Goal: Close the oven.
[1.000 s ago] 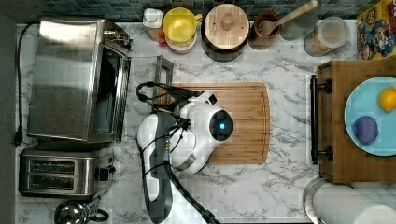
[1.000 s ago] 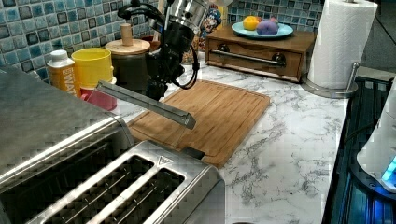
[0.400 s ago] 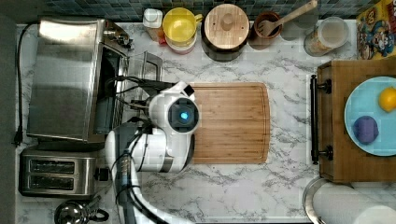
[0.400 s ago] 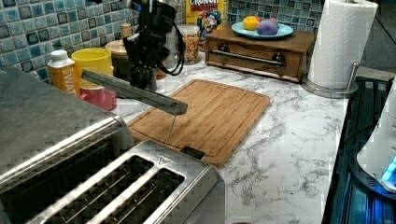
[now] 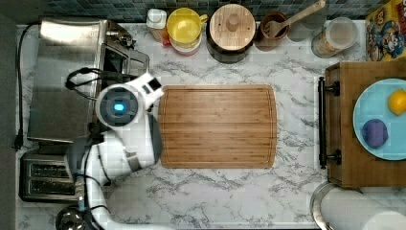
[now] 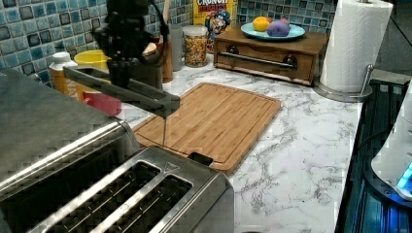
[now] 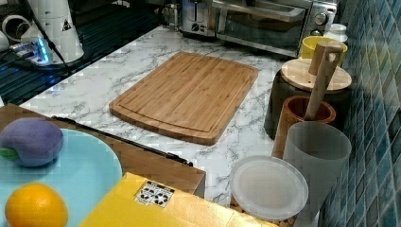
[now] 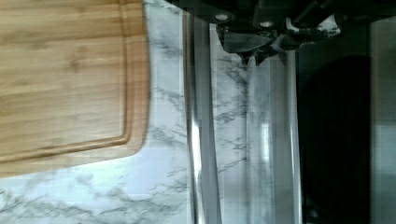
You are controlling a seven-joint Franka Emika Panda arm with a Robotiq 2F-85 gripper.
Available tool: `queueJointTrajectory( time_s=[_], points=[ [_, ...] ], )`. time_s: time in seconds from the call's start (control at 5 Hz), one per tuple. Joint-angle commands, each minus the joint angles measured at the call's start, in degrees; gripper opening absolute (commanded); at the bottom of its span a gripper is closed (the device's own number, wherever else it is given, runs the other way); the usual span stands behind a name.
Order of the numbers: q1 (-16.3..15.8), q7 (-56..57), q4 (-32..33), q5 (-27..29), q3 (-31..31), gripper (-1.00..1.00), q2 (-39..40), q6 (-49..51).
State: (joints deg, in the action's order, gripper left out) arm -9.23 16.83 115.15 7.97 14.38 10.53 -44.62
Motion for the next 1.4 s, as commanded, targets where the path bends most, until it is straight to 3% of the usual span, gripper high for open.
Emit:
queueJointTrajectory(
  time_s=[0.2,0.4,0.6,1.4],
  points=[
    [-8.43,-25.65,-17.91,-24.65,1.02,-1.00,1.73,10.39],
    [-6.45,-24.91,-13.84,-20.97,0.44,-1.00,-2.82,7.10],
    [-8.17,-27.30,-11.94,-21.43,0.70,-1.00,-7.50,7.09],
    [-9.11,-27.26,-11.94,-21.37,-0.27,-1.00,-7.51,7.09]
  ],
)
